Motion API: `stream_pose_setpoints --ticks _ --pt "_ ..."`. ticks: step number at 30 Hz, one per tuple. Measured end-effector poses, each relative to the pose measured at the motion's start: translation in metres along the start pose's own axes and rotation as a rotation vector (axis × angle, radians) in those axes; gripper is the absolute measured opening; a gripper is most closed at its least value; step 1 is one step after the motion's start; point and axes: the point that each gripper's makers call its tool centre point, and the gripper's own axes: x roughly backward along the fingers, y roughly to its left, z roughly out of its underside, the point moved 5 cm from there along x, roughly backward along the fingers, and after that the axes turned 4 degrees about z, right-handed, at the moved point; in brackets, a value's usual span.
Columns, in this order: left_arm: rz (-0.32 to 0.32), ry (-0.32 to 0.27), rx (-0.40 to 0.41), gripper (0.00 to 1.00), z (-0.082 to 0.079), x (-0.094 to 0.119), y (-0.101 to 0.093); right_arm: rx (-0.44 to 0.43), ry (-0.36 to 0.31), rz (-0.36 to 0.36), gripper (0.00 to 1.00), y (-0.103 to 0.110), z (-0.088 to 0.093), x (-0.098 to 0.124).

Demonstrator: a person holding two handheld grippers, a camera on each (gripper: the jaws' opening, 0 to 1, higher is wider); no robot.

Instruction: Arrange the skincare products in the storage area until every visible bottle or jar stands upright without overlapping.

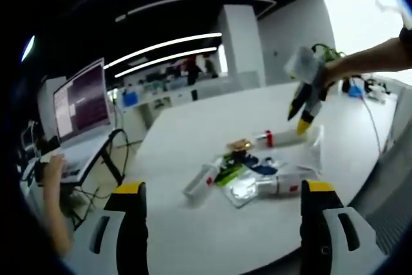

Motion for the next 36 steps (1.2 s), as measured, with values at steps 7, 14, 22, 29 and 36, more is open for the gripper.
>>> stream_pose_setpoints --ticks 7,14,22,29,36 --pt "0.002 0.010 -0.002 0.97 0.001 0.000 0.000 0.010 0.063 -0.036 0.37 -0.006 0.002 -0.015" --pt "0.006 0.016 -0.001 0.97 0.001 0.000 -0.002 -0.001 0.123 -0.068 0.35 -0.010 0.008 -0.029" --pt "0.002 0.027 -0.001 0.97 0.000 0.000 -0.002 0.011 0.176 -0.085 0.30 -0.011 0.008 -0.041" --pt "0.000 0.032 -0.004 0.97 0.000 0.000 -0.002 0.012 0.197 -0.112 0.30 -0.008 0.006 -0.043" --pt "0.011 0.045 -0.009 0.97 0.001 -0.001 -0.003 0.001 0.223 -0.116 0.28 -0.007 0.006 -0.042"
